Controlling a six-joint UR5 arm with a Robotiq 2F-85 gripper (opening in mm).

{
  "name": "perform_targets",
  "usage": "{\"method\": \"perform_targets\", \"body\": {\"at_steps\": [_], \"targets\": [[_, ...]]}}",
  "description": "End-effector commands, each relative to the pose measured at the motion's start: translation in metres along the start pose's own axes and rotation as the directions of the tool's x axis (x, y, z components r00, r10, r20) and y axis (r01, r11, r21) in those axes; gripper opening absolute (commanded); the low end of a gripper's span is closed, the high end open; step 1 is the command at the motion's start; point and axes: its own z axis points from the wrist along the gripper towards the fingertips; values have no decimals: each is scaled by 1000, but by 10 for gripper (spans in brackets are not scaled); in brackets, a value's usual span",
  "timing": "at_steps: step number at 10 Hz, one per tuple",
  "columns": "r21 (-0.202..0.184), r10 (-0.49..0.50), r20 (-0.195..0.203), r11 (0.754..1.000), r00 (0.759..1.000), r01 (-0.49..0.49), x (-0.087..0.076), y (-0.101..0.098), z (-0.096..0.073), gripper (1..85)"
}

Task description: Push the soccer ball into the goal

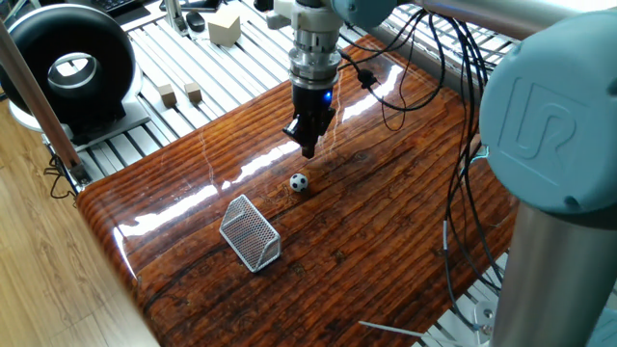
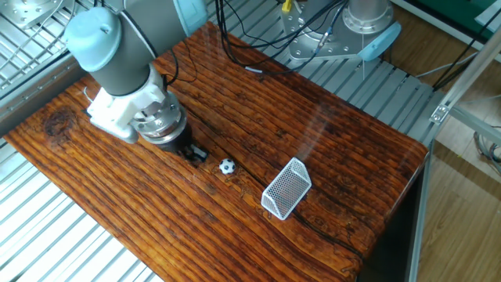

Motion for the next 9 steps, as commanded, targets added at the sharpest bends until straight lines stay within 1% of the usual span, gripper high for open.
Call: {"method": "perform_targets", "body": {"at_steps": [1, 2, 3, 4, 5, 6, 7, 9], "targets": [[112, -64, -16, 991, 998, 66, 3, -30, -3, 10], [101, -151, -43, 983, 988, 154, 8, -29, -3, 10], [83, -218, -45, 972, 975, 221, 7, -24, -2, 10], [56, -238, -34, 969, 971, 240, 6, -17, -1, 10], [28, -204, -12, 979, 979, 204, 2, -9, -1, 10], [24, -160, 7, 987, 987, 160, -2, -7, -1, 10], [46, -130, 23, 991, 991, 129, -4, -9, 0, 10], [53, -89, 19, 995, 996, 88, 6, 3, -1, 10]]}}
